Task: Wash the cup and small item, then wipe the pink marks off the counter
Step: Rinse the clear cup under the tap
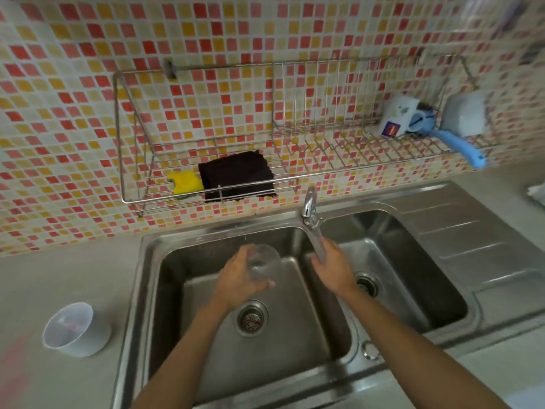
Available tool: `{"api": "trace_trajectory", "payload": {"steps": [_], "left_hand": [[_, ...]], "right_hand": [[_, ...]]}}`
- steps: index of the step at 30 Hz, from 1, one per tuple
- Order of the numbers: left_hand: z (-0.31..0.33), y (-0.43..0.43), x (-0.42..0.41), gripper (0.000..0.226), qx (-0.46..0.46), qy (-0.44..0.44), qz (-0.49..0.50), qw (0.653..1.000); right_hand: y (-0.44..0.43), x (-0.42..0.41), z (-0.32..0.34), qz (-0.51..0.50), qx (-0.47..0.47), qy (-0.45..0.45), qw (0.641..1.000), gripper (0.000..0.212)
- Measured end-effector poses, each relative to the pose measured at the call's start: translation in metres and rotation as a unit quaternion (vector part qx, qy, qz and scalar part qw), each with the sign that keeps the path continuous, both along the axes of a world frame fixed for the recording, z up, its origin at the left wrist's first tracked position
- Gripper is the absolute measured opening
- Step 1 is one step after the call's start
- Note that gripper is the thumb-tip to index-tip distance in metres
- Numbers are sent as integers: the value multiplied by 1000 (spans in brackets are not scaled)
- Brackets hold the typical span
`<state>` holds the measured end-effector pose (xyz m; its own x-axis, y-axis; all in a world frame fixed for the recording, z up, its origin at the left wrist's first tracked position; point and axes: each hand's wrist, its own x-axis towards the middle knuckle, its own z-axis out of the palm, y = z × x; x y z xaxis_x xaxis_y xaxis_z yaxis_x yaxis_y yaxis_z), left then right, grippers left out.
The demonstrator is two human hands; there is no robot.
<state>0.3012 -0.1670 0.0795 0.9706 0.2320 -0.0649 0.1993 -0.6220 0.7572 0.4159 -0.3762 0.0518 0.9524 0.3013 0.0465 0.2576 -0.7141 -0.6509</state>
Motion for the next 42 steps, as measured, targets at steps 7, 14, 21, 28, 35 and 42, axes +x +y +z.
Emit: {"api": "trace_trajectory", "payload": {"steps": [7, 14, 21, 28, 35, 42], "left_hand": [[3, -48, 57, 88, -26, 30, -19, 999], [18, -65, 97, 79, -47, -2, -13, 999], [-5, -73, 96, 82, -38, 2, -12, 999], [-17, -82, 102, 77, -53, 24, 11, 998], [-18, -90, 106, 71, -56, 35, -22, 998], [-22, -86, 109, 68, -84, 19, 69, 994]], "right_hand": [[-10, 76, -2, 7, 8, 94, 996, 57], [11, 132, -12, 81, -29, 118, 989, 42], [18, 151, -39, 173, -116, 102, 973, 48], [14, 158, -50, 194, -102, 95, 971, 54], [12, 160, -51, 191, -98, 114, 970, 55], [10, 158, -56, 182, -49, 120, 975, 50]]}}
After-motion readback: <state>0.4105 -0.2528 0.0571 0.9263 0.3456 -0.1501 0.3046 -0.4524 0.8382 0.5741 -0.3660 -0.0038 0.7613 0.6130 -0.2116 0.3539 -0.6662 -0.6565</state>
